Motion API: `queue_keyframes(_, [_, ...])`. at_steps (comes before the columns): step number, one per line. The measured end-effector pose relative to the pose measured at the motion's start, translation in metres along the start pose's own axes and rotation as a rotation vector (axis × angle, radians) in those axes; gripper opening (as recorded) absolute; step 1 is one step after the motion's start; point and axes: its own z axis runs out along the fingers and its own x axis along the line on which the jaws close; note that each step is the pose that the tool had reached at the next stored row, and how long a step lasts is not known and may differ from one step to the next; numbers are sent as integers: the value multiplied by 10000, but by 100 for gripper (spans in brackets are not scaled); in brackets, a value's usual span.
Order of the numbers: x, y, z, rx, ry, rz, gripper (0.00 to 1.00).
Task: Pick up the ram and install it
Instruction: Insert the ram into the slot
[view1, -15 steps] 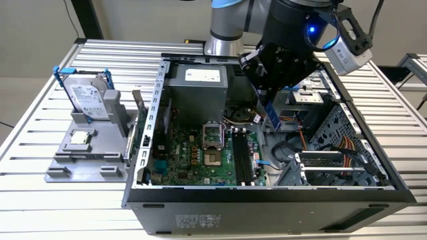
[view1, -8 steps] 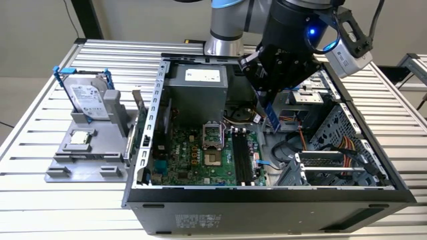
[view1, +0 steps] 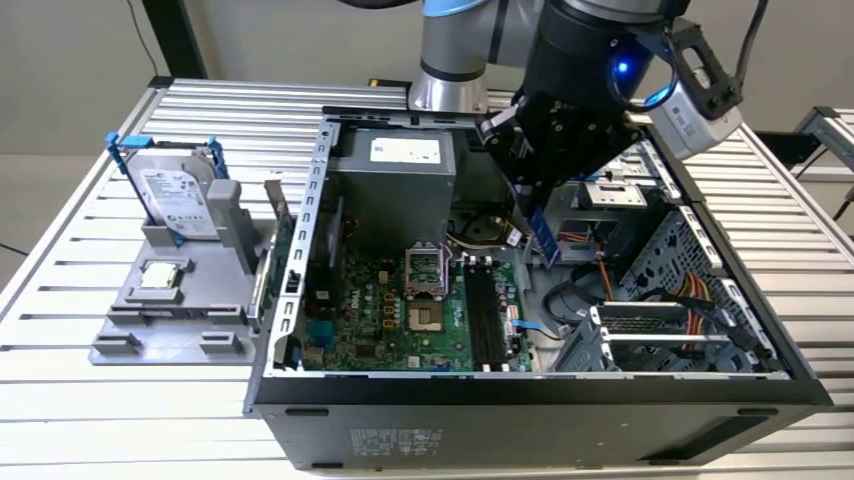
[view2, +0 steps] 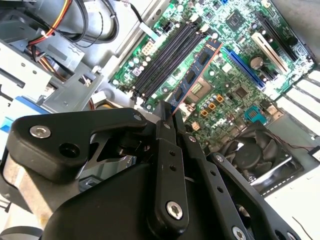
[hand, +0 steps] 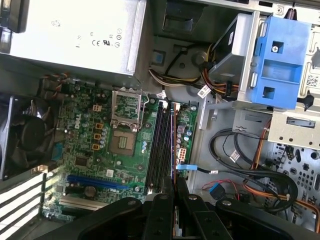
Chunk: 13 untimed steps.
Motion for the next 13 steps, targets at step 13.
queue_keyframes(13, [-1, 0, 38, -1, -1, 0, 0])
